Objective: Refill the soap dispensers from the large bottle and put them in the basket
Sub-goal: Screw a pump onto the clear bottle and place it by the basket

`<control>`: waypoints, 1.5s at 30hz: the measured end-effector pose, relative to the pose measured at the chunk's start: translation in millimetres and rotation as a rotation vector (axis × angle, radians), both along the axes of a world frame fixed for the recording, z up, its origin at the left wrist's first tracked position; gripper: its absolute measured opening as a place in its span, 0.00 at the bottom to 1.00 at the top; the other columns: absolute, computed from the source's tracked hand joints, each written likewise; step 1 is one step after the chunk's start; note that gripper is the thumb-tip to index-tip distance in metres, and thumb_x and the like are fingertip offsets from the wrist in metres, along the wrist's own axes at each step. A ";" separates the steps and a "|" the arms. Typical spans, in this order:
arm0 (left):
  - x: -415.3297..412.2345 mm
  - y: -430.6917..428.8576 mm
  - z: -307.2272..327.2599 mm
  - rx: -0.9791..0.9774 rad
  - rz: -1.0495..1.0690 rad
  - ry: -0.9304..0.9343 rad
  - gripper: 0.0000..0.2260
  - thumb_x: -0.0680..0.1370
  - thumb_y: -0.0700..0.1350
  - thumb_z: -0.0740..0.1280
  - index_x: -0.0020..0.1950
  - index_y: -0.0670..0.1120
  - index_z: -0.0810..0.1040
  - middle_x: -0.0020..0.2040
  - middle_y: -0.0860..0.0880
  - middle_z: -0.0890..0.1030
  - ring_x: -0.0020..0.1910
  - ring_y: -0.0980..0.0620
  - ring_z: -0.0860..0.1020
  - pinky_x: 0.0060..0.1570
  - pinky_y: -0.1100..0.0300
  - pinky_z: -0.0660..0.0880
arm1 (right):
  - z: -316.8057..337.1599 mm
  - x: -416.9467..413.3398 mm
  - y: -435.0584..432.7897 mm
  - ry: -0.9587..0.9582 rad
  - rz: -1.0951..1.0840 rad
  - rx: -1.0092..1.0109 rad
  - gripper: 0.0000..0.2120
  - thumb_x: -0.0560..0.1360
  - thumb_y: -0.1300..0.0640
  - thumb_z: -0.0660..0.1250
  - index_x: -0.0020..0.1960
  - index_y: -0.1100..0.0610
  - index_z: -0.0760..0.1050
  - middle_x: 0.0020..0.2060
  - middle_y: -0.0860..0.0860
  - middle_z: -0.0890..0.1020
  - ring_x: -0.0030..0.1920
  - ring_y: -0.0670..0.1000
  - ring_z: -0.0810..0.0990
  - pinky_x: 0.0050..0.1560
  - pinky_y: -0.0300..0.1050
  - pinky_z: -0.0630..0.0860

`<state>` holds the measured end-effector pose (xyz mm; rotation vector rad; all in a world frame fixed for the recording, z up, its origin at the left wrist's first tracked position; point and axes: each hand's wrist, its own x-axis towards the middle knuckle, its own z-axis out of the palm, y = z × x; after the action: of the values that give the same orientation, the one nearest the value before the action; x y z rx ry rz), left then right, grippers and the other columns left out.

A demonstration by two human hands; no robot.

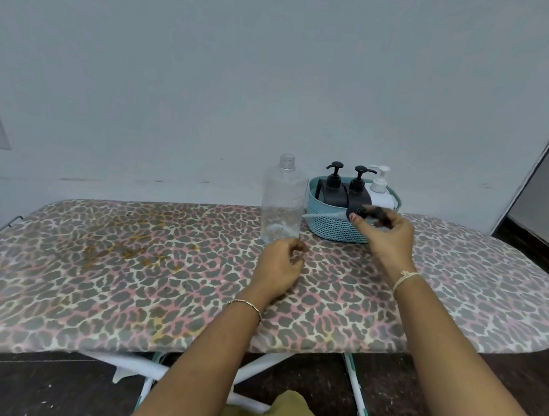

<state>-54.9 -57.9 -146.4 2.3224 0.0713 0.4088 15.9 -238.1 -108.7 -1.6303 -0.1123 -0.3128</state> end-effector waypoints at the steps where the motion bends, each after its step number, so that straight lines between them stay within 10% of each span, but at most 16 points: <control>1: -1.1 1.6 2.8 -0.018 0.018 -0.023 0.11 0.77 0.38 0.67 0.59 0.44 0.79 0.58 0.49 0.81 0.56 0.54 0.78 0.57 0.66 0.71 | 7.8 -2.0 3.3 -0.031 0.004 0.050 0.11 0.65 0.55 0.80 0.44 0.52 0.81 0.45 0.51 0.85 0.51 0.53 0.82 0.55 0.50 0.80; 10: -3.8 17.0 35.2 -0.121 0.181 -0.271 0.12 0.76 0.40 0.67 0.59 0.46 0.77 0.52 0.51 0.78 0.50 0.56 0.75 0.55 0.56 0.76 | 77.5 -6.5 32.6 -0.240 -0.087 0.435 0.12 0.69 0.62 0.76 0.49 0.62 0.77 0.36 0.49 0.80 0.34 0.41 0.80 0.40 0.37 0.77; 16: 2.7 24.3 52.3 -0.163 0.276 -0.273 0.19 0.76 0.44 0.68 0.67 0.48 0.70 0.64 0.48 0.71 0.62 0.51 0.71 0.62 0.56 0.71 | 130.8 -5.1 38.4 -0.366 -0.141 0.573 0.10 0.68 0.55 0.77 0.40 0.56 0.76 0.40 0.51 0.81 0.39 0.47 0.82 0.48 0.53 0.82; 29: 38.0 49.0 88.6 -0.108 0.208 -0.107 0.46 0.68 0.58 0.75 0.77 0.44 0.54 0.75 0.43 0.60 0.74 0.45 0.58 0.71 0.51 0.59 | 180.4 7.2 54.5 -0.523 -0.132 0.230 0.07 0.72 0.50 0.71 0.37 0.51 0.77 0.32 0.34 0.80 0.38 0.44 0.81 0.46 0.55 0.81; 45: 52.3 47.0 80.8 -0.173 0.142 -0.132 0.38 0.66 0.56 0.77 0.70 0.49 0.63 0.63 0.48 0.73 0.61 0.50 0.72 0.52 0.62 0.67 | 147.2 33.5 107.2 -0.472 0.048 -0.183 0.08 0.73 0.46 0.72 0.45 0.49 0.81 0.40 0.42 0.83 0.37 0.42 0.82 0.49 0.44 0.79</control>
<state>-2.6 -11.0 -65.7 2.1215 0.2000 0.6022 49.4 -130.9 38.5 -1.7041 -0.5501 -0.6622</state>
